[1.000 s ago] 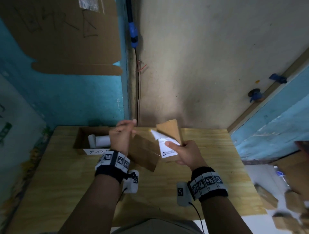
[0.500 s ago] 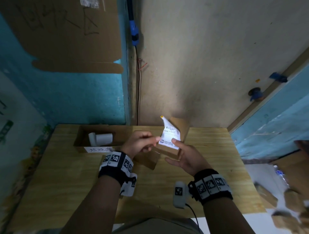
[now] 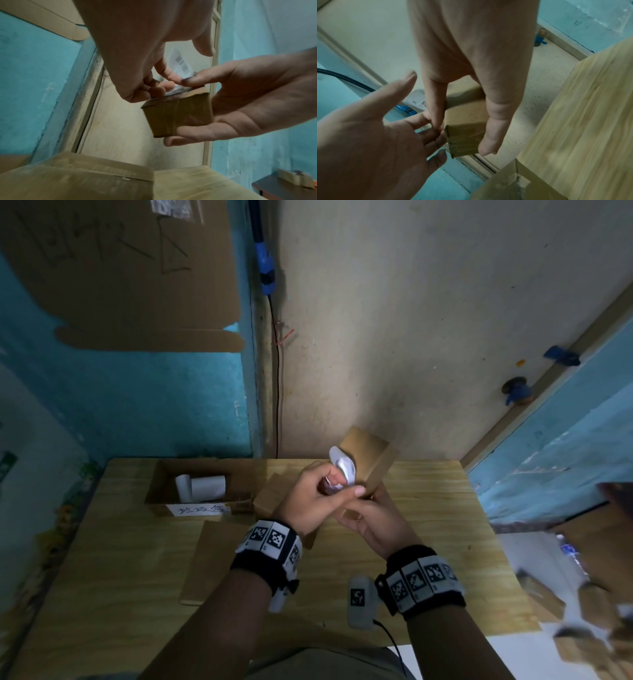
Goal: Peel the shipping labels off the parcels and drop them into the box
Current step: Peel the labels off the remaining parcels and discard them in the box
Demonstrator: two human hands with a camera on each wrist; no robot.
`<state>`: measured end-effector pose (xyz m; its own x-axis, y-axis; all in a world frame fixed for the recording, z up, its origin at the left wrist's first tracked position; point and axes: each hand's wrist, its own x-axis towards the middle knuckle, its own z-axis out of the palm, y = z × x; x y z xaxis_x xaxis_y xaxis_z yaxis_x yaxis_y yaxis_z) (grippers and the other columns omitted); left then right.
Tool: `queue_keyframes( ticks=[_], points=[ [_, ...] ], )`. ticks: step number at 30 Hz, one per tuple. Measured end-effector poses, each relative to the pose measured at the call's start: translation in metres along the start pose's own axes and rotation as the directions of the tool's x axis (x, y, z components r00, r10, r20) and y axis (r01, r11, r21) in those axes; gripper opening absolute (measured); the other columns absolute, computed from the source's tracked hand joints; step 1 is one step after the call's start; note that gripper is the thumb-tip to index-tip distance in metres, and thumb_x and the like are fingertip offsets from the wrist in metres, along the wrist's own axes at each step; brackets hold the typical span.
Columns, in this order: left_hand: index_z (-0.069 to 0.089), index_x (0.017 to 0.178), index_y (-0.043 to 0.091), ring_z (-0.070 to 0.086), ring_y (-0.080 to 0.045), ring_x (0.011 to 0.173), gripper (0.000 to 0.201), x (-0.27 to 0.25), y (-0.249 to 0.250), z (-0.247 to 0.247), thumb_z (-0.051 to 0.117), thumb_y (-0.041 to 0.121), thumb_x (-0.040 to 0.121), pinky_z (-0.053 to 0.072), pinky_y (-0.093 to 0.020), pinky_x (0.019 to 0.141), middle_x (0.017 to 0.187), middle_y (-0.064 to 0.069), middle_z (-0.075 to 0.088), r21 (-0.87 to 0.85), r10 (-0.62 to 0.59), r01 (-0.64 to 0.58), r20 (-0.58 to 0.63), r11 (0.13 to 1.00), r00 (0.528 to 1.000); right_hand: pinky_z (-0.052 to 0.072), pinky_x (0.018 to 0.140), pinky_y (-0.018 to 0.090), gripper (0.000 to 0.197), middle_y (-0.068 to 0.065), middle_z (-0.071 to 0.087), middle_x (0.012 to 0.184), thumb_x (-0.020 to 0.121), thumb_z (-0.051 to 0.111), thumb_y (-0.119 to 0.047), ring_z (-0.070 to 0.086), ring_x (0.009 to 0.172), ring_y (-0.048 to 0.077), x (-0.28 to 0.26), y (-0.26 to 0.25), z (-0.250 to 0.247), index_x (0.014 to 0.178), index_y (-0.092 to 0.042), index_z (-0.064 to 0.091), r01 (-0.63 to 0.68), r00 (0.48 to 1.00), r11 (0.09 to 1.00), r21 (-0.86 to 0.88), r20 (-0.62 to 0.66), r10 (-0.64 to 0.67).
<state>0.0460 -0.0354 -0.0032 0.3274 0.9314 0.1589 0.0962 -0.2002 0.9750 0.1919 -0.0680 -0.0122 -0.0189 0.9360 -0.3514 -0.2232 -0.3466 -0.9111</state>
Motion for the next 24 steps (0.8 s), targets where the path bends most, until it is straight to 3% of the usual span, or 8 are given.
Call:
queue_keyframes(
  ticks=[2,7,11,14,16,19,24],
  points=[
    [0.061,0.080,0.007,0.055,-0.007,0.073,0.037,0.002,0.000,0.005,0.079,0.037,0.071,0.045,-0.019,0.069,0.079,-0.001,0.059,0.007,-0.009,0.009,-0.065,1.000,0.998,0.047,0.107,0.062,0.061,0.010,0.069,0.133,0.084,0.077,-0.009,0.065,0.126,0.028,0.001,0.002,0.003,0.140,-0.016,0.054,0.008,1.000,1.000,-0.010,-0.001,-0.008],
    [0.066,0.078,0.007,0.053,-0.007,0.071,0.016,0.003,-0.002,0.005,0.077,0.018,0.077,0.044,-0.018,0.070,0.076,-0.006,0.061,-0.017,-0.021,0.019,-0.152,1.000,0.988,0.051,0.106,0.056,0.053,0.009,0.072,0.128,0.090,0.071,0.002,0.068,0.122,0.028,0.001,0.002,0.004,0.138,-0.013,0.055,-0.012,0.999,1.000,0.015,-0.045,0.013],
    [0.065,0.073,0.000,0.054,-0.025,0.064,0.015,0.002,0.001,0.003,0.069,0.008,0.085,0.045,-0.030,0.067,0.065,-0.014,0.060,-0.066,0.003,-0.011,-0.110,0.998,0.994,0.050,0.107,0.056,0.055,0.013,0.069,0.132,0.089,0.071,0.005,0.068,0.122,0.029,0.002,0.001,0.003,0.138,-0.012,0.052,-0.030,0.999,0.998,0.064,-0.043,0.033],
    [0.061,0.069,0.001,0.051,-0.017,0.062,0.021,0.003,0.000,0.000,0.064,0.006,0.088,0.043,-0.027,0.064,0.063,-0.009,0.055,-0.083,-0.019,0.008,-0.123,0.997,0.992,0.051,0.106,0.053,0.055,0.015,0.066,0.137,0.090,0.073,-0.004,0.065,0.124,0.031,0.002,-0.001,0.004,0.140,-0.011,0.052,-0.071,0.997,0.981,0.180,-0.012,0.074],
    [0.057,0.066,0.004,0.047,-0.010,0.060,0.025,0.004,-0.001,-0.002,0.062,0.005,0.090,0.040,-0.021,0.063,0.062,-0.002,0.051,-0.084,-0.059,0.049,-0.115,0.995,0.992,0.056,0.100,0.048,0.043,0.016,0.068,0.132,0.094,0.070,-0.018,0.067,0.117,0.028,0.001,-0.005,0.005,0.135,-0.011,0.058,-0.109,0.992,0.965,0.239,-0.033,0.120],
    [0.055,0.067,-0.006,0.047,-0.013,0.061,0.028,0.004,-0.002,-0.005,0.061,0.007,0.090,0.040,-0.023,0.063,0.063,-0.010,0.051,-0.084,-0.131,0.124,-0.075,0.989,0.989,0.059,0.092,0.047,0.027,0.011,0.075,0.115,0.098,0.066,-0.032,0.072,0.104,0.025,0.000,-0.008,0.006,0.120,-0.019,0.071,-0.118,0.989,0.978,0.174,-0.062,0.130],
    [0.068,0.074,-0.001,0.058,-0.014,0.061,0.016,0.010,0.003,-0.011,0.064,0.007,0.088,0.049,-0.027,0.068,0.068,-0.008,0.065,-0.104,-0.261,0.252,-0.078,0.962,0.962,0.063,0.083,0.050,0.032,0.020,0.073,0.119,0.097,0.068,-0.032,0.071,0.112,0.035,0.003,-0.009,0.008,0.120,-0.012,0.072,-0.094,0.982,0.990,0.102,-0.153,0.109]
  ],
)
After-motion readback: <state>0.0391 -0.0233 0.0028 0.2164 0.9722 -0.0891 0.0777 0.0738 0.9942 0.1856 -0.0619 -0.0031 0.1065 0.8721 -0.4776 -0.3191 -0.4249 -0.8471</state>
